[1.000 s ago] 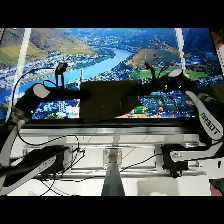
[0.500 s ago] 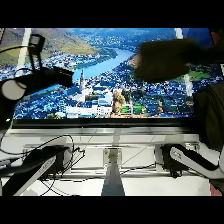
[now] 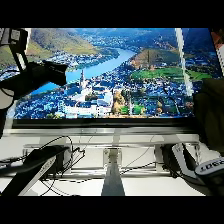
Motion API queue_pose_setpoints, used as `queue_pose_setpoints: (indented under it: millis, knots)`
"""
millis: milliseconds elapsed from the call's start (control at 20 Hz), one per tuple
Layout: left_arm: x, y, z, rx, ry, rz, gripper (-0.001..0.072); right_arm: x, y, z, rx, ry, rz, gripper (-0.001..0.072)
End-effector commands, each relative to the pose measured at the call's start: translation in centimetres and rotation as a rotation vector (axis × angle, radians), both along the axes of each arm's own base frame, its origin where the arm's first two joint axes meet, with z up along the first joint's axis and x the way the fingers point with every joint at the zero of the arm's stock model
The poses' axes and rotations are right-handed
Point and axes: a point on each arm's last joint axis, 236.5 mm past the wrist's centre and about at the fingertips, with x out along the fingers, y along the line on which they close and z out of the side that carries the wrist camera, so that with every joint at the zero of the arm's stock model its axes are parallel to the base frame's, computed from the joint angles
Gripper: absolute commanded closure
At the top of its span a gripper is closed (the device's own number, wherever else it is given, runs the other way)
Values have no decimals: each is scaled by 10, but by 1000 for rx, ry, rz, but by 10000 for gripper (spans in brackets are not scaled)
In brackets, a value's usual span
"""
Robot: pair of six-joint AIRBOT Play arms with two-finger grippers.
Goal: Fold the clothes and pants, and hang the long-sleeved shirts on hangers.
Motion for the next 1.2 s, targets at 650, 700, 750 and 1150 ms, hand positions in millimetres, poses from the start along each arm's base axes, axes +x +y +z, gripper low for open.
queue_pose_setpoints:
  millis: [650, 700, 750, 1150]
  knots:
    - [0, 1, 2, -1, -6, 2, 634, 11, -15, 10, -26, -122, 36, 456]
    - [0, 1, 2, -1, -6, 2, 634, 35, -4, 10, -39, -104, 148, 620]
    - [0, 1, 2, -1, -5, 2, 634, 62, 12, 10, -60, -76, 283, 667]
    - [0, 1, 2, -1, -5, 2, 634, 202, 217, 2, -219, 58, 1199, 668]
